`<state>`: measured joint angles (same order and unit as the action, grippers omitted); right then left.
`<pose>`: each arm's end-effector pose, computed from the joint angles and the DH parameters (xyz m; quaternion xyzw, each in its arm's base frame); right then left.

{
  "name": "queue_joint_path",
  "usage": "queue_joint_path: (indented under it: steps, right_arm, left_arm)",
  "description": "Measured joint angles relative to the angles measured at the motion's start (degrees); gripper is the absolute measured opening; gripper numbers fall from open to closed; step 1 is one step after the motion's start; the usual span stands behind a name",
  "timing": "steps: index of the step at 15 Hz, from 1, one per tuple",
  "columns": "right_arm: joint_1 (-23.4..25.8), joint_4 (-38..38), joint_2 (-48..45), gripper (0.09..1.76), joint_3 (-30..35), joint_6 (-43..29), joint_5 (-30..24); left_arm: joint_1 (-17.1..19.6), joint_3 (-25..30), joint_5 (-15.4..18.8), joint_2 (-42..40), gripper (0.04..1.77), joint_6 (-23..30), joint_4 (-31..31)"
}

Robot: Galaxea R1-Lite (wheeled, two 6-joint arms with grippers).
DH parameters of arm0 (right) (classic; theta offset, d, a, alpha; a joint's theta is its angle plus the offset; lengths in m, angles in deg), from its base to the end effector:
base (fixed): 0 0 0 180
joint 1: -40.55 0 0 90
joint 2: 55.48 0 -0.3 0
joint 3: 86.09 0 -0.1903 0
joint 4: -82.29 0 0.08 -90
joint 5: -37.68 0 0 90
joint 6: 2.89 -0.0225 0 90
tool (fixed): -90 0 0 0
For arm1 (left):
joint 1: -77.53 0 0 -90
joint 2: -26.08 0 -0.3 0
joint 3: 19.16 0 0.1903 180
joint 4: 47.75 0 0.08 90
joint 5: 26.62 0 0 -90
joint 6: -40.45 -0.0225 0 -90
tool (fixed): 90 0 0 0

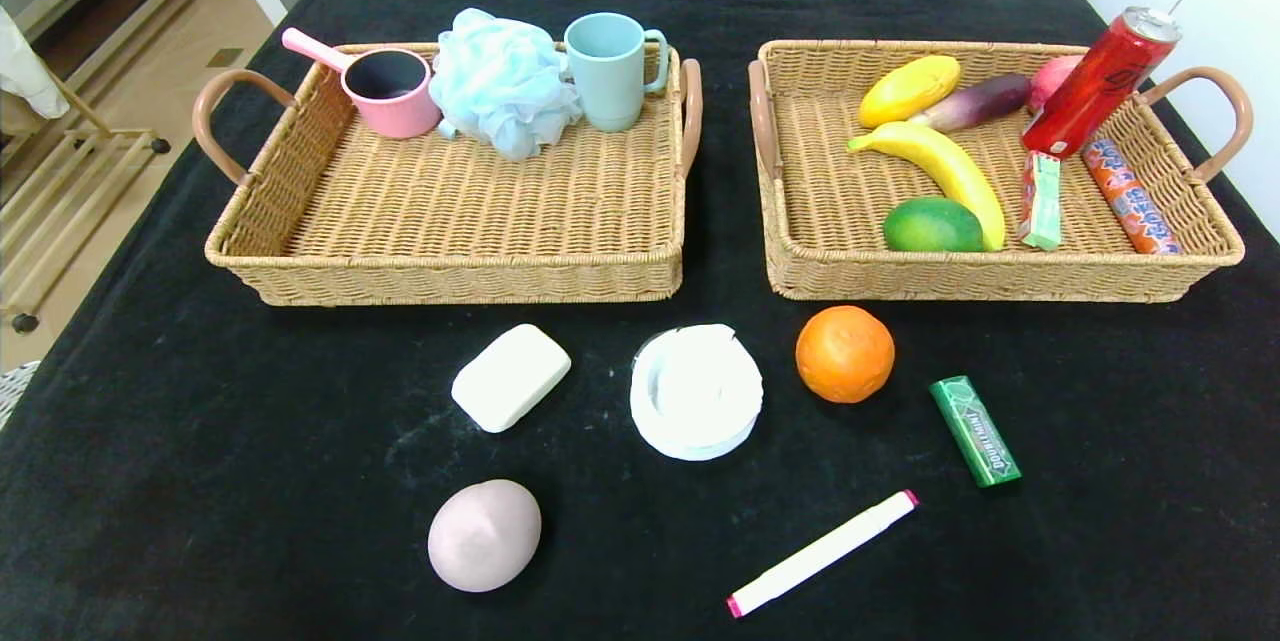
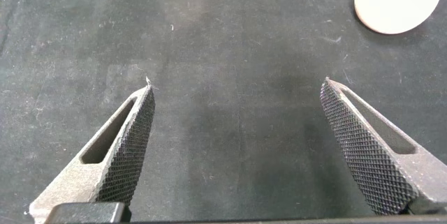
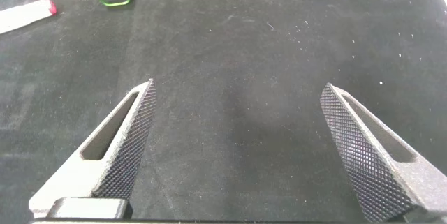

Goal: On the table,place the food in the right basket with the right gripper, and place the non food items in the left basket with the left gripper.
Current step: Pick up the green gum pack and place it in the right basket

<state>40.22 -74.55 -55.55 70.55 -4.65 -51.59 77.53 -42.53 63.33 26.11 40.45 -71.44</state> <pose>-0.0229 -0.0004 0.0758 0.0154 -0.0024 -0.0035 0.9999 -0.0228 0.0000 0.0749 0.0000 0.0031 0.0004 1.0000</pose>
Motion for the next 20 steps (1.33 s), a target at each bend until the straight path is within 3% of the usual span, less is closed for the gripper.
queue_joint_path:
  steps: [4, 7, 9, 15, 20]
  right_arm:
    - [0.0, -0.15, 0.56, 1.71, -2.45, -0.77, 0.2]
    - [-0.2, -0.28, 5.17, 1.71, -7.83, -1.0, -1.83]
    - [-1.78, -0.94, 10.33, 1.71, -12.68, -1.41, -3.15]
    - [-10.67, -10.7, 31.68, 1.71, -25.1, -0.3, -4.72]
    - [-20.36, -12.85, 45.78, 1.71, -32.57, 2.63, -1.72]
  left_arm:
    - [0.0, -2.34, 1.67, 0.09, 1.72, 0.46, 2.61]
    - [-0.05, -8.44, 7.92, 3.08, 1.72, 1.37, 2.97]
    - [-1.12, -12.04, 9.8, 8.57, 1.72, 1.45, 4.18]
    - [-15.04, -24.39, 11.29, 30.4, 1.72, 0.35, 12.42]
    - [-20.55, -34.01, 16.49, 45.09, 1.72, -3.66, 13.36]
